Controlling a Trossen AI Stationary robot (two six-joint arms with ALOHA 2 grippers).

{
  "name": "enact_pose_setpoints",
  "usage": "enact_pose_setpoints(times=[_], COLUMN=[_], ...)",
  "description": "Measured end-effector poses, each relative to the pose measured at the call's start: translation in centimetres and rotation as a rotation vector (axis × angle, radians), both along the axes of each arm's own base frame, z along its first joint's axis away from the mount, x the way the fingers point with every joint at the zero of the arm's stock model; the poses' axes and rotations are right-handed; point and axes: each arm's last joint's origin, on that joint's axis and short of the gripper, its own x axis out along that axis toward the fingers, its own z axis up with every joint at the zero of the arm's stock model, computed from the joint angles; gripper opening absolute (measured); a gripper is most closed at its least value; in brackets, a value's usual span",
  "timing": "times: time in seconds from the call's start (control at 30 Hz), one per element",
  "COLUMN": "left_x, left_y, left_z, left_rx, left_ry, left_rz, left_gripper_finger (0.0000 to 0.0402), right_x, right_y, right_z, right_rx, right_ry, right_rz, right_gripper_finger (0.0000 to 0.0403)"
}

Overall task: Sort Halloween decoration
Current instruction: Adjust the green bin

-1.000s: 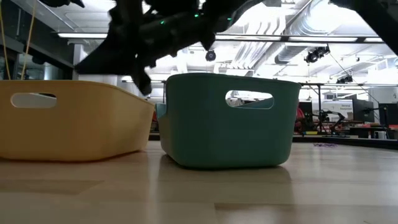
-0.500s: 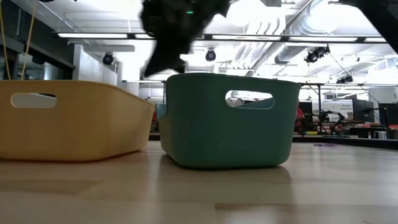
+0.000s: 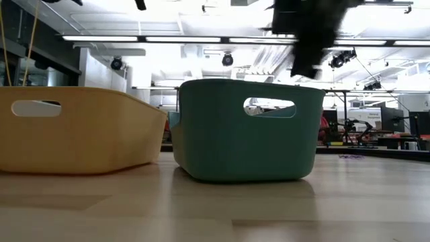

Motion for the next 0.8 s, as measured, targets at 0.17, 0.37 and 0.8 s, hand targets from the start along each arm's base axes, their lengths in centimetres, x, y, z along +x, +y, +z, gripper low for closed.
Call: enact_pose_setpoints(times=[0.17,0.37,0.8], left_x=[0.3,0.8,0.9], left_y=[0.2,0.4,0.4], left_z=[-0.3,-0.6,-0.7], left_rx=[-0.014,-0.033,-0.036], left_ry=[0.018,0.033,0.038], left_rz=[0.013,0.027,0.026], left_gripper_finger=[0.0,0.0,0.0], right_x=[-3.3,-2.7,2.3], right_y=[4.0,6.9,8.7], right_z=[-1.6,-4.0,-5.1], right_rx=[0.135,0.146,0.074], right_ry=[-0.008,0.067,0.086], right_rz=[-0.013,0.008,0.034], right_gripper_finger=[0.0,0.0,0.0])
